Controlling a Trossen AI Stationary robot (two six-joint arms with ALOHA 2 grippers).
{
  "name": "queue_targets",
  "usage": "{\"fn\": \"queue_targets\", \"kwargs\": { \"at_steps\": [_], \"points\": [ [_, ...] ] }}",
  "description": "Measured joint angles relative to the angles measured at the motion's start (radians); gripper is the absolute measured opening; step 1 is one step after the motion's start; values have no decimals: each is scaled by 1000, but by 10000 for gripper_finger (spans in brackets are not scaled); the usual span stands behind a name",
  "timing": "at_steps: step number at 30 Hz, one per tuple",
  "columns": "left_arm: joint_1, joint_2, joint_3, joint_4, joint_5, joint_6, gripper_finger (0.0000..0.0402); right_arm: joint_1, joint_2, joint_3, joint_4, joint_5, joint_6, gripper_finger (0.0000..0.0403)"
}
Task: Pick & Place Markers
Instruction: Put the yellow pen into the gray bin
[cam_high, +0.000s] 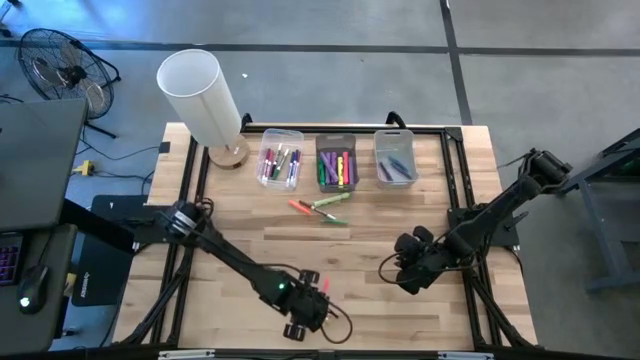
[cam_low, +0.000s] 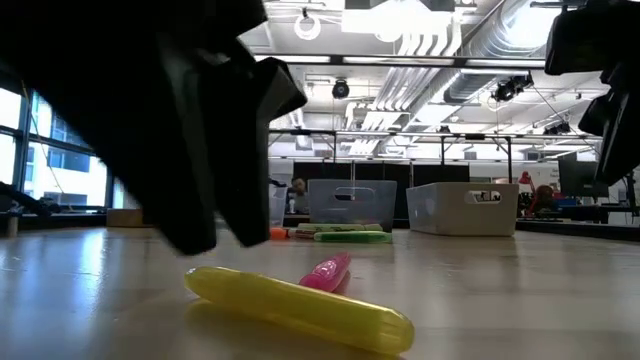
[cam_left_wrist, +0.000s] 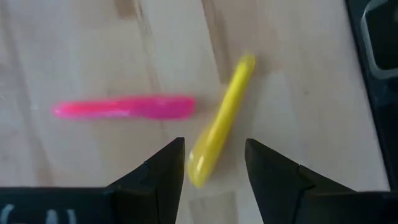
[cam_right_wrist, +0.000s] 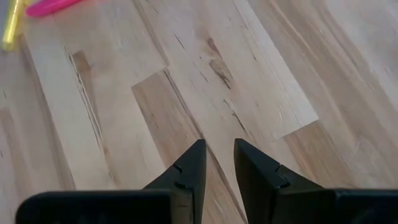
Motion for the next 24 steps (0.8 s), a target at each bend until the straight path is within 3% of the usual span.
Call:
{"fn": "queue_targets", "kwargs": {
  "at_steps": [16,24],
  "points": [
    [-23,73,5,5,-55,-8,164,0,1,0,0,-4,-3,71],
    [-19,76,2,26,-53,-5,97,0,1,0,0,-6,-4,71]
  ]
}}
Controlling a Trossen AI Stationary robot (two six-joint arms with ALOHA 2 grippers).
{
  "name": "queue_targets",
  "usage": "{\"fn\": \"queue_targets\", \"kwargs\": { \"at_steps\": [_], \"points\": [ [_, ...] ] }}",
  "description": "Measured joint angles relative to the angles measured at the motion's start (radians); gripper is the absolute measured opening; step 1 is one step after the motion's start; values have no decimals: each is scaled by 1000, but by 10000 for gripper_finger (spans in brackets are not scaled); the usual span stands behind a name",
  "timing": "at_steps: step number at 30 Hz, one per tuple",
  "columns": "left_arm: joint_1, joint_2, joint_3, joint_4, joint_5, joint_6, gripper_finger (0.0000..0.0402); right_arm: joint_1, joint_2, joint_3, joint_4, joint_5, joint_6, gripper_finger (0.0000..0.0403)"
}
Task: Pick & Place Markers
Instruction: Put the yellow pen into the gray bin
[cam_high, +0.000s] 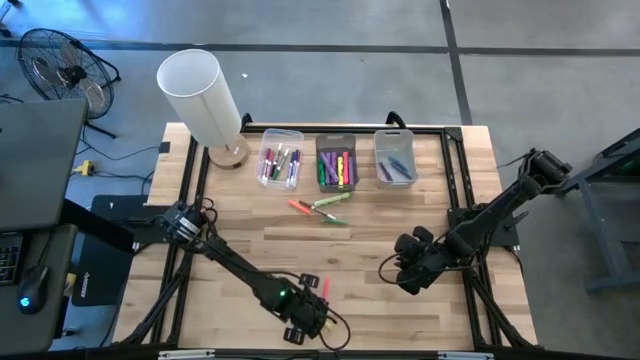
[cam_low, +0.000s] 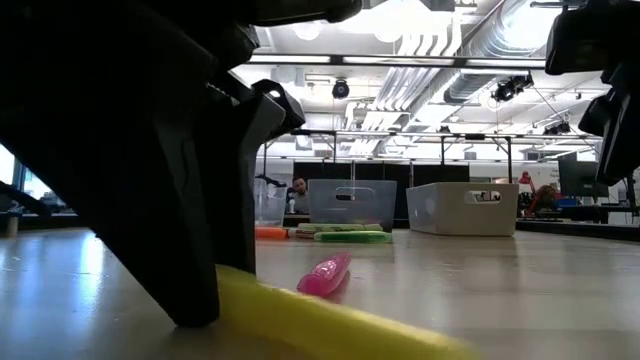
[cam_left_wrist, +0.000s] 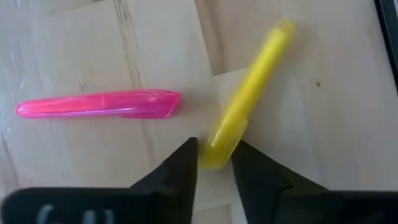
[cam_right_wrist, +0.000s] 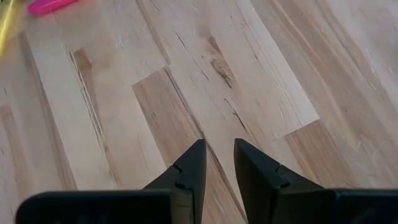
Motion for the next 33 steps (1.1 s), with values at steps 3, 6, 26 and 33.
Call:
{"fn": "queue_targets", "kwargs": {
  "at_steps": [3,6,26,33],
  "points": [
    [4,0,0,4,32,4,61,0,0,0,0,0,-18,71],
    [4,1,-1,6,52,4,32,0,0,0,0,1,-20,71],
    [55,-27,31,-11,79,33,35,0,1,1,0,0,-52,71],
    [113,-32,136,-51,74,119,35,0,1,0,4,-10,-54,71]
  ]
}}
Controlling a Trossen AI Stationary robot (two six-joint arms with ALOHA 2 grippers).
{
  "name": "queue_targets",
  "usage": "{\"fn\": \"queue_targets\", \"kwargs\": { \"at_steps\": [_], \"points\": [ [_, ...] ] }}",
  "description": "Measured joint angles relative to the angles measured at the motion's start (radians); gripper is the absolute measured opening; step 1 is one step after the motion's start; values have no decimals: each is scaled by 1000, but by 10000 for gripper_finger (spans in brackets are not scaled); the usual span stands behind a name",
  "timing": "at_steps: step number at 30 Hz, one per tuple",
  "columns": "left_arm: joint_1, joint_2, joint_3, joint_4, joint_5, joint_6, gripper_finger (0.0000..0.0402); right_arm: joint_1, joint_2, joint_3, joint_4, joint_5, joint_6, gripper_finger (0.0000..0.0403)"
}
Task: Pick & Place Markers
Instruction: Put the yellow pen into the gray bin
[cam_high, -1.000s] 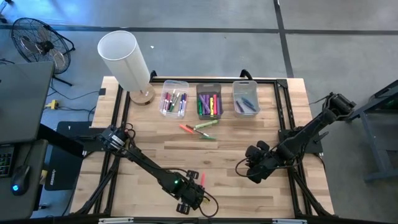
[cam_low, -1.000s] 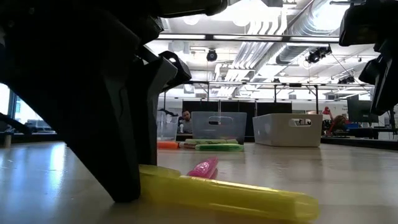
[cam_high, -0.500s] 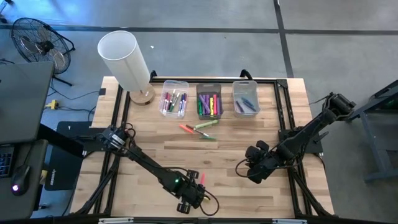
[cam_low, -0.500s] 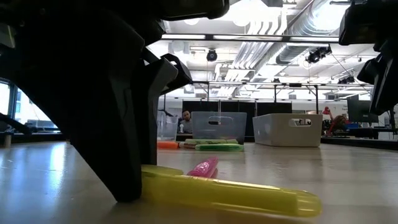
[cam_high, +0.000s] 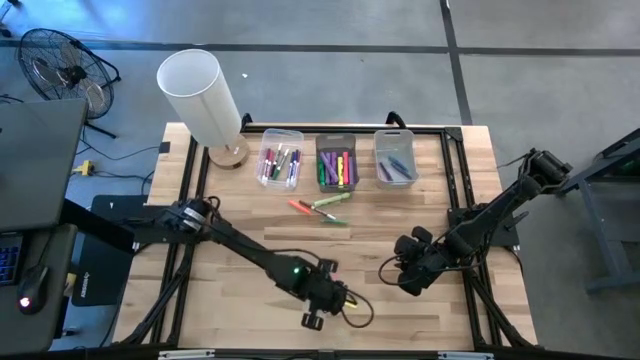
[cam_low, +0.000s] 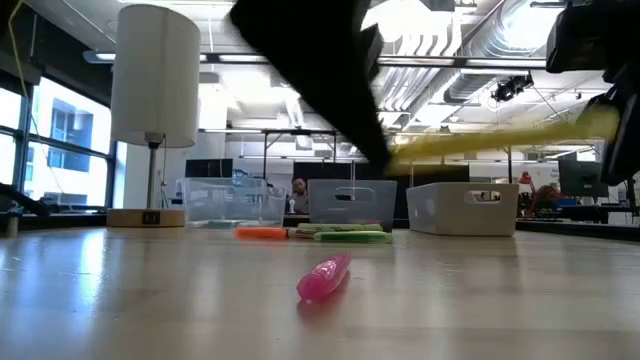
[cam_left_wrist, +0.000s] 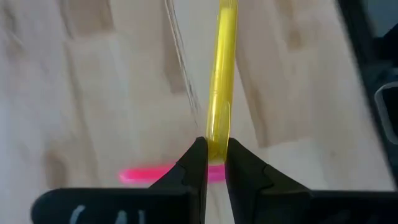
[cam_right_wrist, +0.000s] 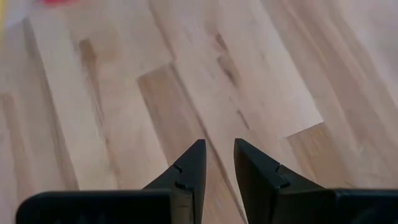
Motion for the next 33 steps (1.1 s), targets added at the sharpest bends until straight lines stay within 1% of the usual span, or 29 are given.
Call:
{"fn": "queue_targets", "kwargs": {
  "at_steps": [2,6,8,11,15,17,19,21,24,29,31,33],
  "points": [
    [19,-2,48,-47,-5,30,35,0,0,0,1,-24,-21,71],
    [75,-3,134,-166,-51,89,35,0,-3,0,-1,-83,-64,71],
    [113,-3,167,-185,-75,107,35,0,-15,1,-2,-85,-75,71],
    [173,-3,206,-194,-80,122,35,0,-56,3,-3,-50,-77,71],
    [251,-3,294,-176,-74,123,35,0,-155,3,-6,52,-73,71],
    [286,-3,343,-166,-59,123,35,0,-230,3,-8,96,-52,71],
    [317,-3,391,-122,-36,125,35,12,-313,3,-21,146,-16,71],
    [345,-4,436,-77,-9,131,35,39,-401,3,-33,204,8,68],
    [377,-4,501,-42,41,158,35,102,-526,3,-31,305,2,58],
    [426,-5,605,3,109,182,35,203,-674,3,6,540,-106,38],
    [448,-5,639,11,128,181,35,228,-708,3,49,653,-187,33],
    [471,-9,634,84,141,170,35,241,-735,3,109,769,-284,33]
  ]
}}
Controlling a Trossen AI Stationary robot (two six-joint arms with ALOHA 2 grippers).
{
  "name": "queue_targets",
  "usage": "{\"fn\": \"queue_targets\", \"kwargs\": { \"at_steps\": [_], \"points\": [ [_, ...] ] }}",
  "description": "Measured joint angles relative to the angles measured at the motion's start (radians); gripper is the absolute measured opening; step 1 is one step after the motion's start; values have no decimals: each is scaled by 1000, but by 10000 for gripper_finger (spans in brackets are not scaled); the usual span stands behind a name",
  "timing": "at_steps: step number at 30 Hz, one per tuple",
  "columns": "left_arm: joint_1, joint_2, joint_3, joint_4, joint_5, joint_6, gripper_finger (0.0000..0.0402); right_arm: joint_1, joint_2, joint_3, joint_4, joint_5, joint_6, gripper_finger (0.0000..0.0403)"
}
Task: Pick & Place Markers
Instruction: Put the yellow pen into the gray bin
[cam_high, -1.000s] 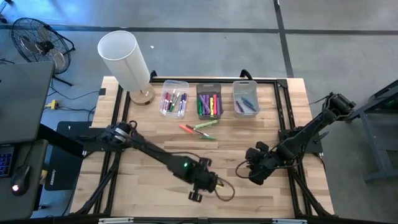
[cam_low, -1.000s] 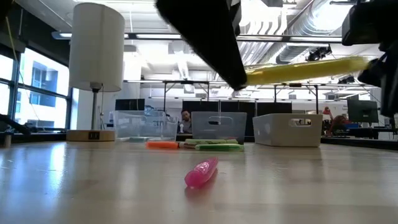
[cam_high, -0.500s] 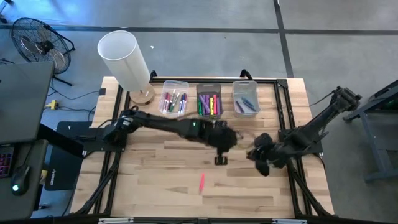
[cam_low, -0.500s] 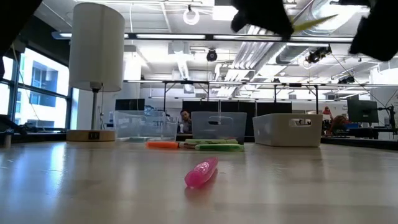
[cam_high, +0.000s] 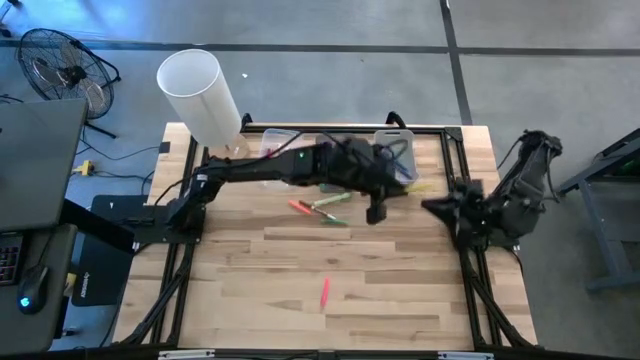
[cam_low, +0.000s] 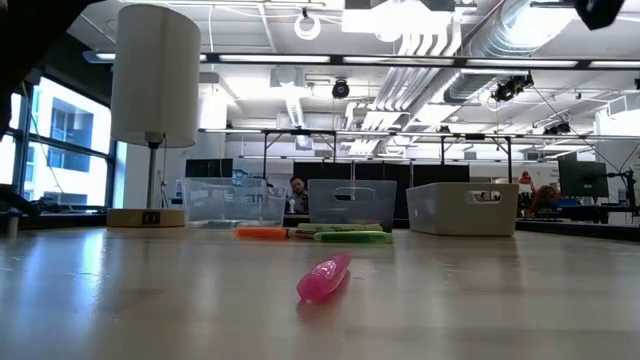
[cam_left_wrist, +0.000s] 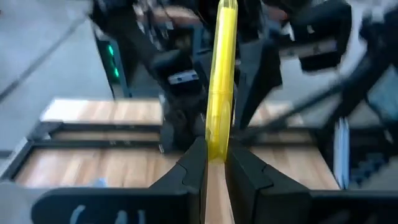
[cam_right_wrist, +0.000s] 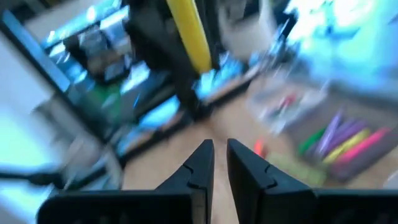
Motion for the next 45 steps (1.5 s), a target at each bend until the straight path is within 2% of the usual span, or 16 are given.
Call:
{"fn": "queue_targets", "kwargs": {
  "at_steps": [5,8,11,15,21,28,33,37,41,45],
  "points": [
    [55,-29,0,82,28,-65,35,4,-50,0,191,230,-266,49],
    [82,-33,7,90,70,-99,35,-1,-58,0,311,285,-427,68],
    [92,-24,2,98,109,-128,35,-39,-51,0,403,296,-538,94],
    [90,-28,3,107,121,-128,35,-124,-16,0,455,240,-577,136],
    [88,-27,3,101,120,-128,35,-236,36,0,517,66,-599,195],
    [88,-27,3,96,118,-128,35,-323,84,0,709,-95,-759,234],
    [88,-27,3,91,131,-128,35,-366,90,0,768,-73,-784,233],
    [88,-27,3,70,141,-128,35,-398,89,0,771,-98,-798,220],
    [88,-27,3,63,144,-128,35,-425,90,0,770,-154,-829,191],
    [88,-27,3,63,144,-128,35,-446,90,0,770,-190,-870,145]
  ]
}}
